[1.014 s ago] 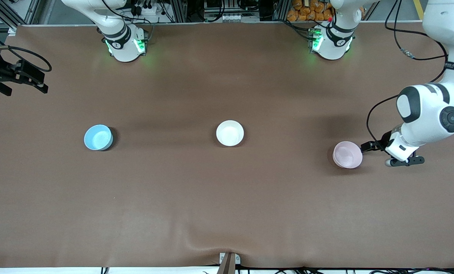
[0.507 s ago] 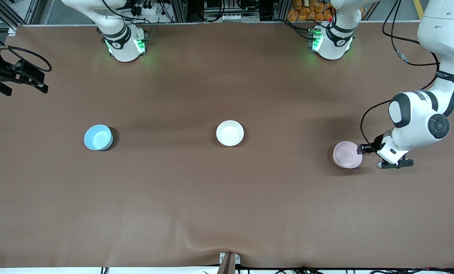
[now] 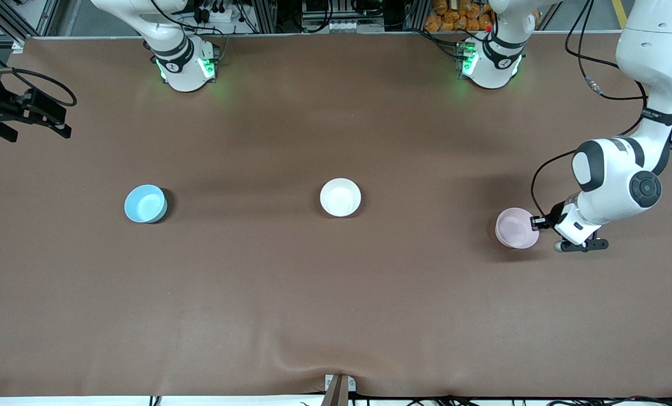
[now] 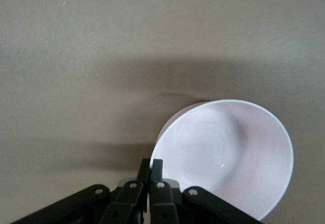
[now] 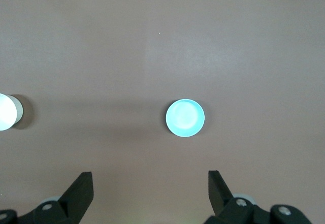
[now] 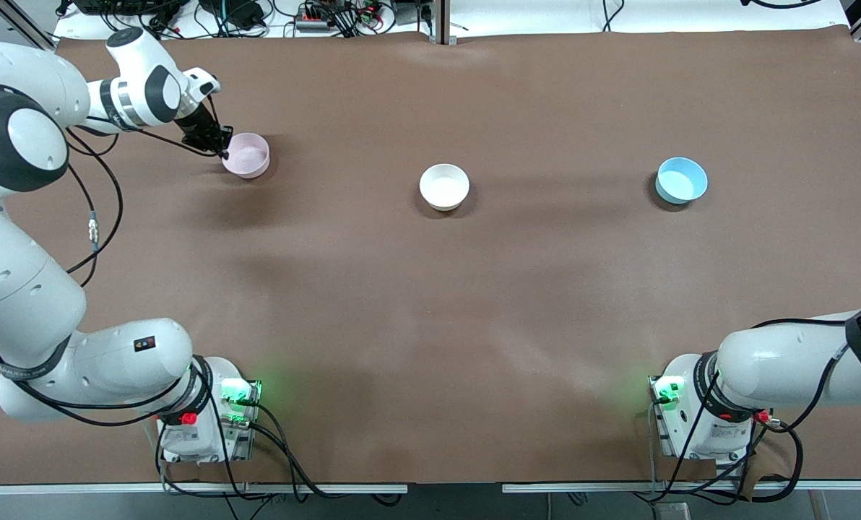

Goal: Stack pink and blue bowls on white bowl
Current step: 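Carry the pink bowl with the left gripper over the white bowl, then lower the pink bowl into the white bowl and open the left gripper, then return the left gripper to rest while the right gripper reaches the blue bowl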

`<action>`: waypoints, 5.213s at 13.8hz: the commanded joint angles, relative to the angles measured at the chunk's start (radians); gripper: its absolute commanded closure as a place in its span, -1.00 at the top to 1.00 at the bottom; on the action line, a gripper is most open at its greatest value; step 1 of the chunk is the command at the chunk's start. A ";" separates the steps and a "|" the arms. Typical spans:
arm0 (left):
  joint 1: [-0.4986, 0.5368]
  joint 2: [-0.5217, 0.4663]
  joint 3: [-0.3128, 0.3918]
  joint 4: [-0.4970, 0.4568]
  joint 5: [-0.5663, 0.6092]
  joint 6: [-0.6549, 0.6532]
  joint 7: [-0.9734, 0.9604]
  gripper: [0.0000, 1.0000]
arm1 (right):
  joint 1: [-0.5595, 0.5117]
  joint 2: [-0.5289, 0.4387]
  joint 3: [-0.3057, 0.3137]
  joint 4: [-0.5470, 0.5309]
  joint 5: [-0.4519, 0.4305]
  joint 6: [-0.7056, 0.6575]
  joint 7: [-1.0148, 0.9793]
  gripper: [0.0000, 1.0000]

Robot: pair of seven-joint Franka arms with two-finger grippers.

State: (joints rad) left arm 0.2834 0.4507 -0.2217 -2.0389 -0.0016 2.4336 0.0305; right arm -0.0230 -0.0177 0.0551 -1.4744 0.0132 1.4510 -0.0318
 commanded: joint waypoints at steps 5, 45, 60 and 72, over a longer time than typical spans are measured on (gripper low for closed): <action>0.002 -0.109 -0.289 0.026 -0.020 -0.096 -0.264 -1.00 | -0.025 0.009 0.014 0.019 0.016 -0.012 -0.016 1.00; -0.536 0.223 -0.334 0.284 0.226 -0.087 -1.173 -1.00 | -0.025 0.009 0.012 0.019 0.016 -0.012 -0.016 1.00; -0.342 -0.148 -0.332 0.351 0.227 -0.505 -1.157 1.00 | -0.047 0.036 0.012 0.023 0.017 0.005 -0.016 1.00; -0.203 -0.331 -0.205 0.480 0.131 -0.752 -0.712 1.00 | -0.183 0.220 0.008 -0.237 -0.016 0.243 -0.097 1.00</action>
State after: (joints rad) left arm 0.1157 0.1535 -0.5066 -1.5581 0.1702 1.7033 -0.7764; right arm -0.1844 0.2349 0.0477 -1.5977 -0.0044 1.6097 -0.0728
